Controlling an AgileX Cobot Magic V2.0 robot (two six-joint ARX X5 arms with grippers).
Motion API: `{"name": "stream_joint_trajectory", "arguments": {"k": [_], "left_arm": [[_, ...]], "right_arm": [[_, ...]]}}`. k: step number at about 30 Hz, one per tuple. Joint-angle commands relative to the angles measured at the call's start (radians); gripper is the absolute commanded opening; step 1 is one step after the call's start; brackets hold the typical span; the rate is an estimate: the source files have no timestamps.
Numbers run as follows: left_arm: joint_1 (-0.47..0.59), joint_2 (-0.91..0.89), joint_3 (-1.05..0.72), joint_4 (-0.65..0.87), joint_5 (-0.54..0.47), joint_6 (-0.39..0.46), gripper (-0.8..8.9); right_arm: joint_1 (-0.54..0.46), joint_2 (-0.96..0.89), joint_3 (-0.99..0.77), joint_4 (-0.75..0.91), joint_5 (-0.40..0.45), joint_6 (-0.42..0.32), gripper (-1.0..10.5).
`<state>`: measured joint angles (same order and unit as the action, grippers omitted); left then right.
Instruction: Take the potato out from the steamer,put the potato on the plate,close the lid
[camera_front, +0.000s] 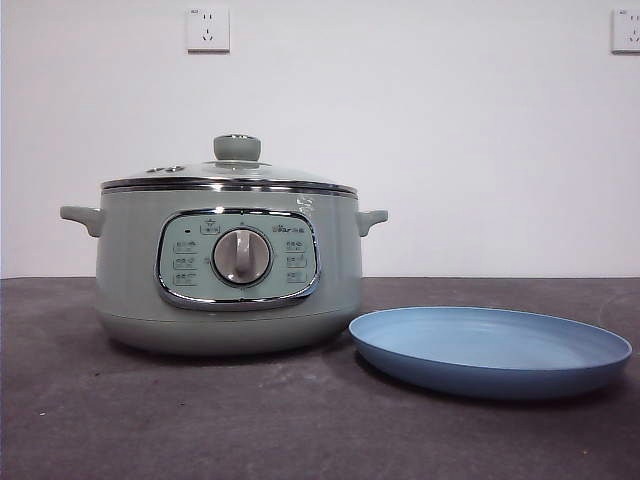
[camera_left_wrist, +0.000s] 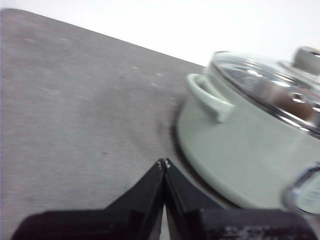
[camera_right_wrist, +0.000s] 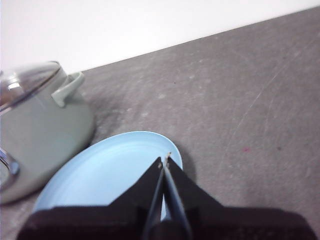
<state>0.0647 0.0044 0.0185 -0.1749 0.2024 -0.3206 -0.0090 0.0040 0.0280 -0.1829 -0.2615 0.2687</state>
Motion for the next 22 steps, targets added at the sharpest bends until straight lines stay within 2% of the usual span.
{"name": "stream_joint_trajectory", "arguments": {"k": [1,6,9,12,17,22], "left_arm": [[0.002,-0.002,0.01,-0.011,0.062,-0.049,-0.09],[0.002,0.007,0.089,-0.095,0.093,-0.073,-0.08],[0.002,0.029,0.158,-0.147,0.109,-0.072,-0.08],[0.002,0.078,0.237,-0.173,0.153,-0.069,-0.08],[0.002,0.205,0.385,-0.252,0.251,0.002,-0.08],[0.002,0.341,0.539,-0.378,0.372,0.147,-0.09]], "right_arm": [[-0.001,-0.003,0.009,0.002,-0.001,0.116,-0.1],[-0.001,0.018,0.086,-0.003,-0.002,0.169,-0.1],[-0.001,0.06,0.164,-0.029,-0.006,0.167,-0.1],[-0.001,0.129,0.263,-0.079,-0.047,0.143,-0.1],[-0.001,0.279,0.457,-0.244,-0.133,0.027,-0.1],[-0.001,0.443,0.66,-0.44,-0.224,-0.113,-0.1]]}}
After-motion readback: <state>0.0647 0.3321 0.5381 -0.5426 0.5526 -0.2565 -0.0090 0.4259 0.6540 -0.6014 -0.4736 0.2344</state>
